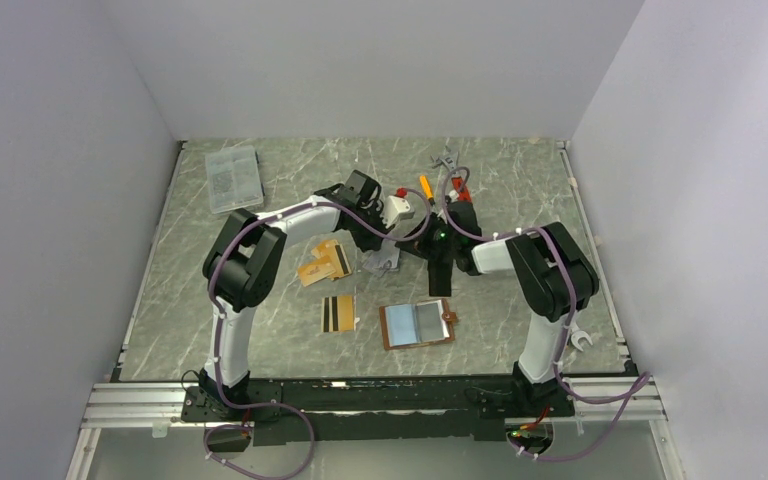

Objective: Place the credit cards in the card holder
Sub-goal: Pick up the credit card from the center of the board.

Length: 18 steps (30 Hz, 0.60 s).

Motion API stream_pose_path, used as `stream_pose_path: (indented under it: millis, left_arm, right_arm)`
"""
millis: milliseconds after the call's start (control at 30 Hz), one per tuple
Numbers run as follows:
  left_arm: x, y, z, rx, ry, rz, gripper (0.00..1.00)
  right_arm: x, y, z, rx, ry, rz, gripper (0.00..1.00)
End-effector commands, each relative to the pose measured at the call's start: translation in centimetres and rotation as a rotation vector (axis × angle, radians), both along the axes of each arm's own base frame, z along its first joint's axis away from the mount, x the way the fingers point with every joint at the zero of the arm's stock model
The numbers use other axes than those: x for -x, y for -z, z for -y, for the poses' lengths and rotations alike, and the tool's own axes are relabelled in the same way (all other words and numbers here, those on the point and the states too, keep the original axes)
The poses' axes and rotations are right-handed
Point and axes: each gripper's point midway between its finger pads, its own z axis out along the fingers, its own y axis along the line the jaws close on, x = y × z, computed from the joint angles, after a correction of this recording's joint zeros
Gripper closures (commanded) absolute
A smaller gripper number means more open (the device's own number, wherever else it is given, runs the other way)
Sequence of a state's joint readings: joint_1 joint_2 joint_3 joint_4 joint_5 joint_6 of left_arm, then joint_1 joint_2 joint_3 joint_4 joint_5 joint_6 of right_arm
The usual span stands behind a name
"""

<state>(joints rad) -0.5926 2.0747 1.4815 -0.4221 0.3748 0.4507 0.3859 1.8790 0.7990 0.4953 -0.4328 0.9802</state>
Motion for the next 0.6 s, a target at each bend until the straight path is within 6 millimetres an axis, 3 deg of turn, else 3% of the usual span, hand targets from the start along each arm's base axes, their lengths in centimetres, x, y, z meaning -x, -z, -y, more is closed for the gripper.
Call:
stream_pose_path:
  millis: [0, 67, 200, 300, 400, 567]
  left_arm:
    - [1.7, -0.6, 1.5, 0.059, 0.057, -0.042, 0.94]
    - [1.7, -0.9, 1.6, 0.071, 0.056, -0.046, 0.94]
    - [1.8, -1.5, 1.7, 0.102, 0.060, -0.057, 0.94]
    - [1.9, -1.6, 1.8, 0.111, 0.066, -0.063, 0.94]
    - [1.8, -1.7, 1.6, 0.116, 0.061, -0.068, 0.94]
    - [0.9, -3.3, 0.2, 0.139, 0.027, -0.057, 0.94]
  right_arm:
    - [-0.7, -5.7, -1.6, -0.111, -0.034, 0.147, 0.88]
    - [-0.6, -5.6, -1.7, -0.110, -0.041, 0.141, 0.87]
    - [-0.1, -4.5, -2.8, -0.139, -0.081, 0.106, 0.68]
    - [0.3, -3.5, -3.4, -0.128, -0.093, 0.078, 0.66]
    - [0.4, -2.4, -3.1, -0.084, -0.084, 0.051, 0.69]
    - [0.4, -1.9, -1.7, 0.012, -0.051, 0.053, 0.88]
